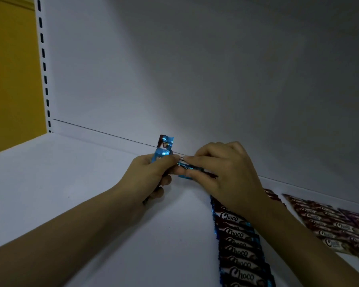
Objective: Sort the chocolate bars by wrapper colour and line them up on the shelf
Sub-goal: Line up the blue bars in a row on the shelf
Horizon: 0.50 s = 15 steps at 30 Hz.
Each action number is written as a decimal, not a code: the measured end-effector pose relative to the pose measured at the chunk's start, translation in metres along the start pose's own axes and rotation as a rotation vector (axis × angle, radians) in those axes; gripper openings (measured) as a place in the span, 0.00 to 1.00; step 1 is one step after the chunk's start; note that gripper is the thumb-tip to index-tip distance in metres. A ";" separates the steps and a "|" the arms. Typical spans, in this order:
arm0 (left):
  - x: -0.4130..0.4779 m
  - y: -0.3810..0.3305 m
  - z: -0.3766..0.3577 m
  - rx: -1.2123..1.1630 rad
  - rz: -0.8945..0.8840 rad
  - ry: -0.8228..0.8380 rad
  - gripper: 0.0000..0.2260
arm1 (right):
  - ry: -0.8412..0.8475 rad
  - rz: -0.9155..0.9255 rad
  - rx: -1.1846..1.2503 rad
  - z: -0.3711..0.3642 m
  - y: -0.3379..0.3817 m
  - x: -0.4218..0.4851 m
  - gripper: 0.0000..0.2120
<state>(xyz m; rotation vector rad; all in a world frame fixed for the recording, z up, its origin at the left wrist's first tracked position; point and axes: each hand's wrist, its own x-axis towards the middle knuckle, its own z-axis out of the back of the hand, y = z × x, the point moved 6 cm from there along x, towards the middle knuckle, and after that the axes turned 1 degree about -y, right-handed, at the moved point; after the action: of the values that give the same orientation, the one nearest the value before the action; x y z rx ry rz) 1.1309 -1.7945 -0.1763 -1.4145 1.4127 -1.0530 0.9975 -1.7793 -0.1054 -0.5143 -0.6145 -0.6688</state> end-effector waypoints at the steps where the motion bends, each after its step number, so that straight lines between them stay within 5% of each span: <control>1: 0.001 0.000 0.002 0.006 -0.013 -0.024 0.06 | 0.043 -0.083 0.114 -0.002 -0.003 0.000 0.13; 6: 0.003 -0.004 0.002 0.164 -0.146 -0.073 0.04 | 0.156 -0.565 0.666 -0.019 -0.028 -0.004 0.07; 11: 0.003 -0.007 0.012 0.343 -0.209 -0.195 0.13 | 0.234 -0.749 0.664 -0.035 -0.048 -0.012 0.06; 15: 0.004 -0.007 0.012 0.396 -0.234 -0.187 0.11 | 0.363 -0.724 0.456 -0.049 -0.053 -0.022 0.05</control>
<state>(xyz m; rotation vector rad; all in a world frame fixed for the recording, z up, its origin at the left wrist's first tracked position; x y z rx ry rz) 1.1446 -1.7980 -0.1735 -1.3610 0.8606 -1.2333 0.9642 -1.8356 -0.1418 0.2812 -0.5785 -1.2297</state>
